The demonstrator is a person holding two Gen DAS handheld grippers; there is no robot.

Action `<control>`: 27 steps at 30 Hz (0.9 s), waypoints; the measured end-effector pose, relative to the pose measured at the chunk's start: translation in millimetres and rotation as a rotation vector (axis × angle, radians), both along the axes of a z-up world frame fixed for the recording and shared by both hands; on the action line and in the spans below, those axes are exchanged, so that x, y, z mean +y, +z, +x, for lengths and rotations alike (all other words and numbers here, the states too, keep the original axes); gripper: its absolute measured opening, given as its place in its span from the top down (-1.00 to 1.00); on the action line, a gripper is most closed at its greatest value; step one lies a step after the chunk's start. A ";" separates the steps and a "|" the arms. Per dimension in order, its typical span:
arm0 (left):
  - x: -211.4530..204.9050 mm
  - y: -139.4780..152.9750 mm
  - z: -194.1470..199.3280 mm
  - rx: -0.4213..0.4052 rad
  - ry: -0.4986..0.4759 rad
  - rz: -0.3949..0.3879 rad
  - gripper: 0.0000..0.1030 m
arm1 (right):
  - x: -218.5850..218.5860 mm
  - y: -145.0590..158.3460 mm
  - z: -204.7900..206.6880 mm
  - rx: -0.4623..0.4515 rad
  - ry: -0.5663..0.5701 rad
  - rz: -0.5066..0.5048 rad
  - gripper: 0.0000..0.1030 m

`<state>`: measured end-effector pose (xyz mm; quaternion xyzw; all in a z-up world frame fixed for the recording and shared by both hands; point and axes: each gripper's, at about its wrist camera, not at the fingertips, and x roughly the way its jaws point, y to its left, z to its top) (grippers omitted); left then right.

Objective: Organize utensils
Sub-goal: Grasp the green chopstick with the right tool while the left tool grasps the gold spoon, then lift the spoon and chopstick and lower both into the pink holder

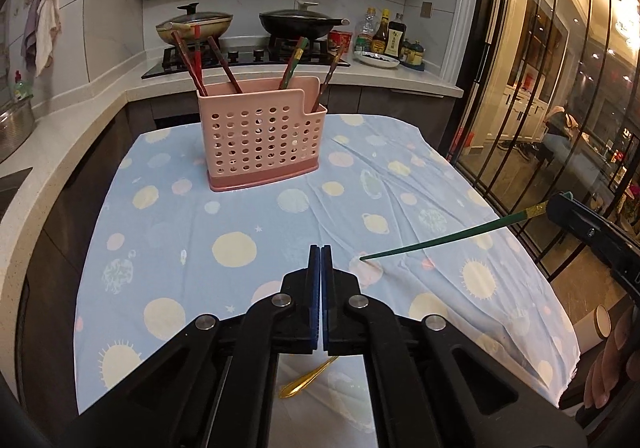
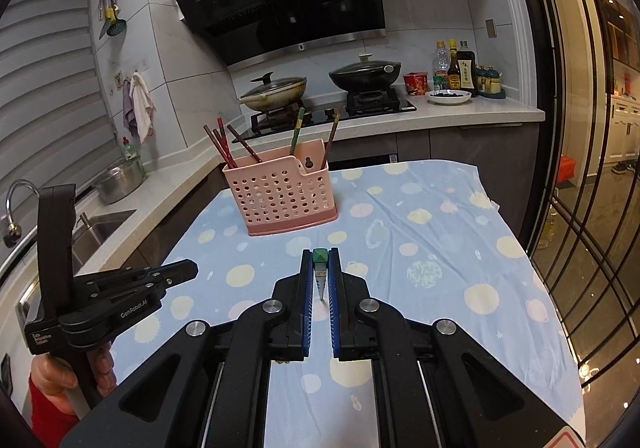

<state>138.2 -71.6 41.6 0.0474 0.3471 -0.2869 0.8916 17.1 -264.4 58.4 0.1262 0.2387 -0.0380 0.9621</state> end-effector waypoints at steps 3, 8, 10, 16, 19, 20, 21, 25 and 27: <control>2.3 -16.3 -4.4 0.023 -0.013 0.035 0.54 | 1.5 -8.5 -3.2 0.019 -0.003 -0.003 0.87; 11.9 -78.1 -7.5 0.125 -0.002 0.116 -0.10 | -1.7 -39.7 -13.9 0.091 -0.005 0.062 0.87; 11.3 -98.1 -9.4 0.166 -0.005 0.140 -0.05 | -1.6 -49.9 -17.3 0.117 -0.006 0.076 0.87; 7.3 -115.6 -35.8 0.191 -0.044 0.147 0.22 | 3.4 -64.5 -26.2 0.154 -0.011 0.081 0.87; 0.5 -115.7 -48.9 0.199 -0.079 0.142 0.49 | 4.9 -70.3 -28.8 0.166 -0.012 0.087 0.87; -0.9 -116.0 -50.9 0.194 -0.077 0.145 0.53 | 5.1 -71.7 -29.4 0.168 -0.011 0.090 0.87; -1.8 -116.3 -51.4 0.195 -0.077 0.143 0.61 | 5.4 -72.6 -30.1 0.169 -0.012 0.091 0.87; -0.4 -116.1 -46.5 0.225 -0.064 0.120 0.81 | 7.1 -73.0 -31.1 0.167 -0.009 0.084 0.87; 0.7 -114.0 -47.5 0.226 -0.062 0.118 0.81 | 7.8 -71.3 -32.8 0.161 -0.006 0.082 0.87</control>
